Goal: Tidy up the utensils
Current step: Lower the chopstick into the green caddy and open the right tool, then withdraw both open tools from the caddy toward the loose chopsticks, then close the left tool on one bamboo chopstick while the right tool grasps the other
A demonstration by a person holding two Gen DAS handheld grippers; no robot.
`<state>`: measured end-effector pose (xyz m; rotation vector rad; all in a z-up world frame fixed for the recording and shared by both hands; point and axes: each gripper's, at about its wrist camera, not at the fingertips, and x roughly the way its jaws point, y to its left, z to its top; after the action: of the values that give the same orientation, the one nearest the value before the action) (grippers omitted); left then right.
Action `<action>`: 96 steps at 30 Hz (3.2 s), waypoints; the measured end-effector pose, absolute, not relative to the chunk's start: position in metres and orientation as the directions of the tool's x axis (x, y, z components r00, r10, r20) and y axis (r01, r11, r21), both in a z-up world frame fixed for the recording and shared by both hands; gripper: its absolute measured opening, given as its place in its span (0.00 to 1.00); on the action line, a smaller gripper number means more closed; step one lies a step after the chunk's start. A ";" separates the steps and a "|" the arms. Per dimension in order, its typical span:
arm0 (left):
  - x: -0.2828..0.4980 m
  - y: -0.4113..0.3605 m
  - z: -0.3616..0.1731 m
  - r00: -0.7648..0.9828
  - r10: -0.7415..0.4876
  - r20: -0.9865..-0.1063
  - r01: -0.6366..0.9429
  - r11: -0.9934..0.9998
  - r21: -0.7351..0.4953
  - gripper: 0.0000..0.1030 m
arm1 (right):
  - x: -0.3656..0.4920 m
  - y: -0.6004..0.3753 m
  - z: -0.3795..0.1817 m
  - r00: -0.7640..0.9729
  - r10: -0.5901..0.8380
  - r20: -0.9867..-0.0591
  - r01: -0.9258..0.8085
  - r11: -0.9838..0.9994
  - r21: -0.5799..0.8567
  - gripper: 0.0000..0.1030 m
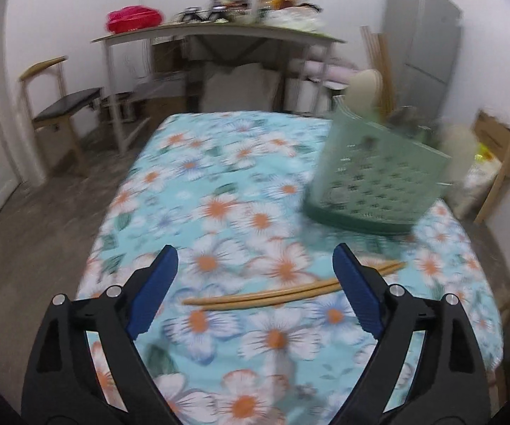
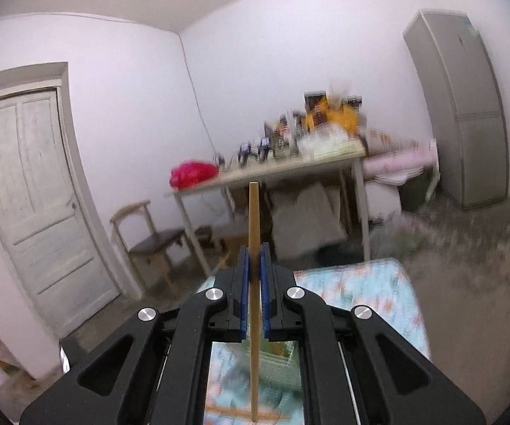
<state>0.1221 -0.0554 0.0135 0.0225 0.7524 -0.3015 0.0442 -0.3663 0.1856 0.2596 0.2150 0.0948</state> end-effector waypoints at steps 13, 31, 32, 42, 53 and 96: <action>0.134 -0.040 0.004 0.688 -0.117 -0.716 0.150 0.989 -0.017 0.85 | 0.120 -0.351 0.195 0.989 0.027 -0.143 -0.008 0.991 0.135 0.06; 0.137 -0.038 0.004 0.691 -0.065 -0.720 0.106 0.994 0.012 0.86 | 0.138 -0.355 0.150 0.960 -0.007 -0.279 0.039 0.993 0.108 0.48; 0.137 -0.038 0.004 0.692 -0.063 -0.719 0.105 0.994 0.014 0.86 | 0.133 -0.356 0.152 0.962 -0.006 -0.271 0.038 0.993 0.110 0.49; 0.135 -0.037 0.006 0.707 -0.041 -0.706 0.096 0.995 0.039 0.87 | 0.070 -0.349 0.159 0.969 0.048 -0.242 -0.020 0.993 0.120 0.56; 0.132 -0.040 -0.002 0.738 -0.149 -0.658 0.179 0.984 -0.021 0.92 | 0.024 -0.321 0.030 0.778 0.233 -0.583 -0.018 0.937 0.350 0.57; 0.109 -0.051 -0.068 -0.072 -0.663 -0.745 0.384 0.671 -0.634 0.08 | 0.021 -0.294 -0.060 0.581 0.462 -0.670 0.083 0.785 0.614 0.53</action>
<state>0.1085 -0.0513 -0.0676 -0.2538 1.3955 -0.8779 0.0209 -0.2943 -0.0602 0.6513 0.9394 0.2405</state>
